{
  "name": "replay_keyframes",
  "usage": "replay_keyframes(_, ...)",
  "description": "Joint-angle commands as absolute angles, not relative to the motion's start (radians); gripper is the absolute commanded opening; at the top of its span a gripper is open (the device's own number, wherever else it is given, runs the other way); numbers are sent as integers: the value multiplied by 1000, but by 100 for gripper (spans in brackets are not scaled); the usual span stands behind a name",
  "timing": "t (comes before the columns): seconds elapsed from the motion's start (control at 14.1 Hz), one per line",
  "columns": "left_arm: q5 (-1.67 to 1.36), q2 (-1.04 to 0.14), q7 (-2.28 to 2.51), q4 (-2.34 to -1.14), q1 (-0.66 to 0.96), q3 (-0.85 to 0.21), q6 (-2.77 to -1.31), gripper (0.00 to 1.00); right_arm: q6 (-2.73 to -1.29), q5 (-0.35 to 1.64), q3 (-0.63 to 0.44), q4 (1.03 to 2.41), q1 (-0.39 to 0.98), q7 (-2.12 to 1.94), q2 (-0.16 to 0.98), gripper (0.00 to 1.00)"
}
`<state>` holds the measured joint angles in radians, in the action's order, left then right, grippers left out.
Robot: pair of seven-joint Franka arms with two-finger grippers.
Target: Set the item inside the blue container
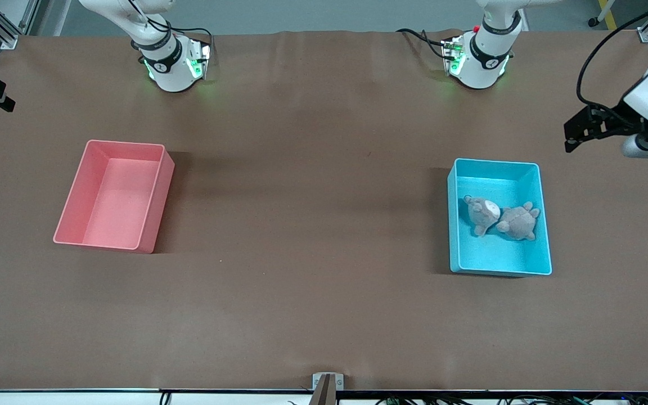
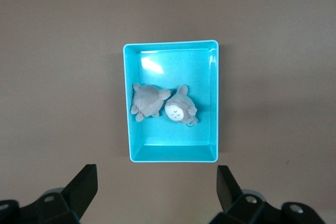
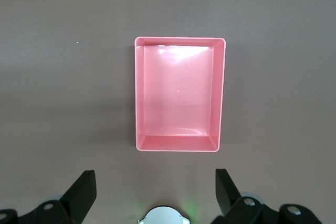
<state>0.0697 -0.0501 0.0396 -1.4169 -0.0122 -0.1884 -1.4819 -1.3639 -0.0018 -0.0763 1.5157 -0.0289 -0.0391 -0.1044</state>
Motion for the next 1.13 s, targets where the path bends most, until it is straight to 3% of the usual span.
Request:
replay_keyframes(0.0, 58, 3, 23, -1465, 66, -97, -1465, 100, -1364, 6, -74, 1520, -34, -29, -114, 100)
replay_keyframes(0.78, 52, 21, 35, -1470, 81, -92, -1506, 100, -1371, -2, -71, 1514, -31, -40, -114, 100)
replay_keyframes(1.06, -10, 21, 15, -1485, 91, -6, -1505, 100, -1396, -20, -71, 1514, -32, -64, -112, 100)
